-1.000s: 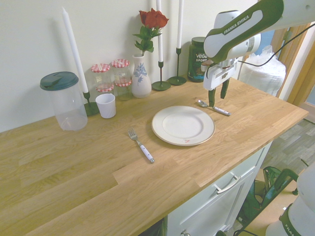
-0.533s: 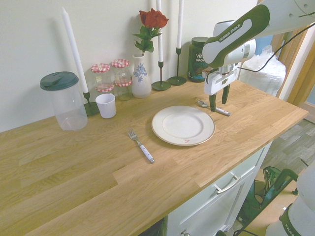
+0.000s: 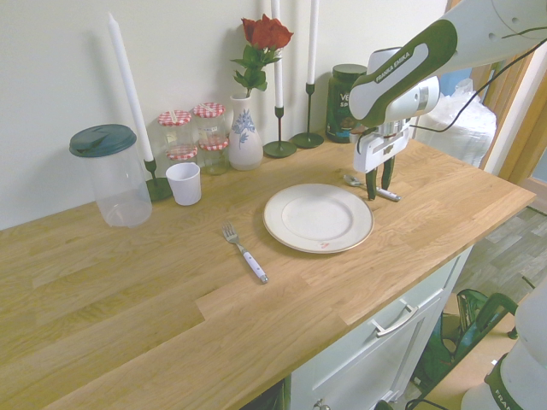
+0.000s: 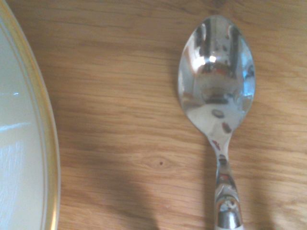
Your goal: Put the spoon into the plate
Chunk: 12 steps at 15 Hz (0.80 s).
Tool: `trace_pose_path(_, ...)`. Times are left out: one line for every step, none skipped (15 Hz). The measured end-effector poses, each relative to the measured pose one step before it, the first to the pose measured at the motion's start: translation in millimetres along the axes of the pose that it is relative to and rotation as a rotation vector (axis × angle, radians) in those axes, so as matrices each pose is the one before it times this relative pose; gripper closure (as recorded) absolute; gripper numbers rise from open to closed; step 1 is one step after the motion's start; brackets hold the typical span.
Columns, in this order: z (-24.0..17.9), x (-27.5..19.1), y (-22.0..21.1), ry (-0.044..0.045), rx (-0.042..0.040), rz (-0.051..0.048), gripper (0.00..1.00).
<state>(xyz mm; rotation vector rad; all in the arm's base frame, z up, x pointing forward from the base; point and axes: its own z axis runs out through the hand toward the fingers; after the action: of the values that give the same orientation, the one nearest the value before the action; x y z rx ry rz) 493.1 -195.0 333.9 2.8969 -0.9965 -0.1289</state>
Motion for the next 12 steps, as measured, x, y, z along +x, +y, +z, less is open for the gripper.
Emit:
trace_pose_path(0.13,0.55,1.87,-0.00045,0.00055,-0.00098,1.0)
trace_pose_path(0.25,0.69,2.03,-0.00036,0.00187,0.00036,1.0)
trace_pose_path(0.24,0.8,1.94,0.00035,0.00303,0.00151,1.0)
trace_pose_path(0.05,0.61,1.43,0.00044,0.00327,0.00085,1.0)
trace_pose_path(-0.08,0.61,0.84,0.00146,0.0051,0.00071,1.0)
trace_pose_path(-0.03,0.62,0.52,0.00242,0.00341,0.00086,1.0)
trace_pose_path(-0.18,0.43,0.15,0.00227,0.00357,0.00218,1.0)
trace_pose_path(-0.37,0.61,0.11,0.00326,0.00673,0.00442,1.0)
trace_pose_path(-0.72,1.3,0.04,0.01026,0.01407,0.00311,1.0)
trace_pose_path(-0.59,1.54,-0.01,0.01551,0.01623,0.00183,1.0)
trace_pose_path(-0.22,0.75,0.03,0.00829,0.0063,0.00235,1.0)
trace_pose_path(-0.25,0.57,0.33,0.00479,0.00265,0.0019,1.0)
